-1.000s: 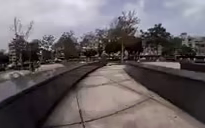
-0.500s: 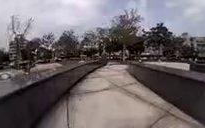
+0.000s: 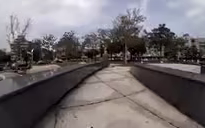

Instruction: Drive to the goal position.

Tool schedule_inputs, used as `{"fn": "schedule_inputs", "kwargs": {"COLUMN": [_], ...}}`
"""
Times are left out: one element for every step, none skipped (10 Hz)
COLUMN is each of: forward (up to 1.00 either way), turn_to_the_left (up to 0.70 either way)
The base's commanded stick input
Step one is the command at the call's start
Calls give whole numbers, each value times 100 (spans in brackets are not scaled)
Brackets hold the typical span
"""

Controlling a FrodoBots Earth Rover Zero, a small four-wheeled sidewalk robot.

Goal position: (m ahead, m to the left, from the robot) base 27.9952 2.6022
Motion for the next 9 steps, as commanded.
{"fn": "schedule_inputs", "kwargs": {"forward": [85,85,85,85,85,85,85,85,85], "turn_to_the_left": [-26,0,0,0,0,0,0,0,0]}}
